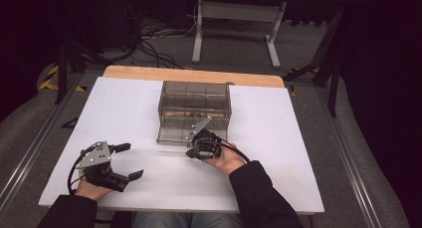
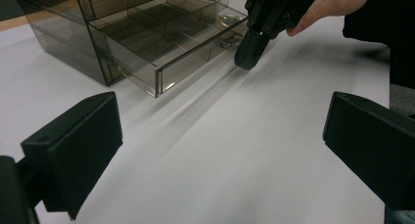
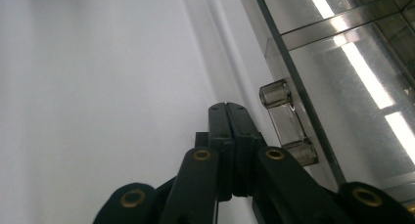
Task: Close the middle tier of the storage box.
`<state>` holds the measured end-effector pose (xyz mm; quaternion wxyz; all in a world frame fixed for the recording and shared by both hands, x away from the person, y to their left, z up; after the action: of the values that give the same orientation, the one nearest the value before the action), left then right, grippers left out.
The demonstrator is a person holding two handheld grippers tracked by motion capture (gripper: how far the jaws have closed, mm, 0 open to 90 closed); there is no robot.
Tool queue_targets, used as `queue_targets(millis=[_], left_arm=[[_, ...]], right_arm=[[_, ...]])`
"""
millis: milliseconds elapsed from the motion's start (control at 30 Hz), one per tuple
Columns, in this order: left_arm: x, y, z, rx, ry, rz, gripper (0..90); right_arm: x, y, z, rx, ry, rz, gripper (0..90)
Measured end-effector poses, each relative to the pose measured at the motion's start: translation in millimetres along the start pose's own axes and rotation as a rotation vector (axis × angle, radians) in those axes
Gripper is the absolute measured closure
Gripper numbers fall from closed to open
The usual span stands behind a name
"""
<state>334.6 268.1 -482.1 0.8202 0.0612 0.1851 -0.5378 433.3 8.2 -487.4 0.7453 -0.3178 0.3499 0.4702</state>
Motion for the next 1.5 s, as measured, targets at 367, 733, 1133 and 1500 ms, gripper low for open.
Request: queue_targets(millis=[367, 733, 1133, 1500], left_arm=[[0.1, -0.1, 0.1, 0.002, 0.001, -0.003, 1.9], [0.4, -0.2, 0.1, 0.003, 0.001, -0.004, 1.9], [0.5, -0.4, 0.0, 0.002, 0.003, -0.004, 1.9], [0.3, -0.4, 0.1, 0.003, 0.001, -0.004, 1.9]], right_arm=[[1.0, -1.8, -1.3, -0.009, 0.011, -0.058, 90.0], [-2.0, -5.6, -0.9, -0.016, -0.009, -0.095, 90.0], [-3.4, -9.5, -1.1, 0.003, -0.018, -0.094, 90.0], [-3.9, -10.3, -0.7, 0.002, -0.017, -0.099, 90.0]])
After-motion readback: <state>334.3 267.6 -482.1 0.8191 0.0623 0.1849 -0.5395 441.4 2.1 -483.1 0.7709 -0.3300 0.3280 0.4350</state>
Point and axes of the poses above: each handheld gripper's, and its own axes: x roughly forward along the jaws, z roughly out of its top, y roughly to its left, the point moved 4 cm from there along x, roughly forward along the jaws, and after that the axes turned 12 degrees about -z, right-handed, at the moved point
